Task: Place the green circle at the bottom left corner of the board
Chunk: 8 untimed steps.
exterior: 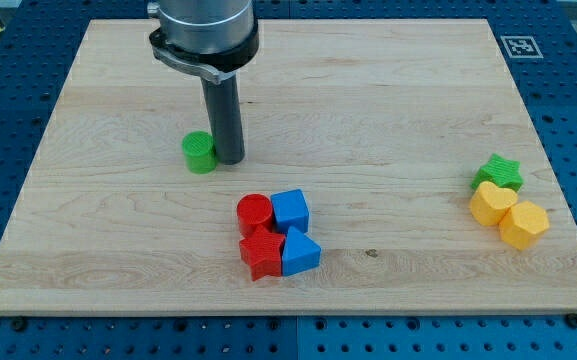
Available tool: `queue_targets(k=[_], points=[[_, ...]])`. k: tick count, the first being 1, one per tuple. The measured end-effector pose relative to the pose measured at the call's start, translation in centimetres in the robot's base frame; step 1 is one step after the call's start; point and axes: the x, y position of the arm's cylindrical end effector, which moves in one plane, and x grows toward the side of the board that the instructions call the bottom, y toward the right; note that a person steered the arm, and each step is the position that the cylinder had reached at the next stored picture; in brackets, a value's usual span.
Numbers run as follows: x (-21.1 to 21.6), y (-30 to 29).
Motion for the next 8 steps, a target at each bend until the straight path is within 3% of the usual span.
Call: queue_targets(k=[3,4,8], points=[[-3.4,-1.5],[-1.2,-3.4],[0.2,-3.6]])
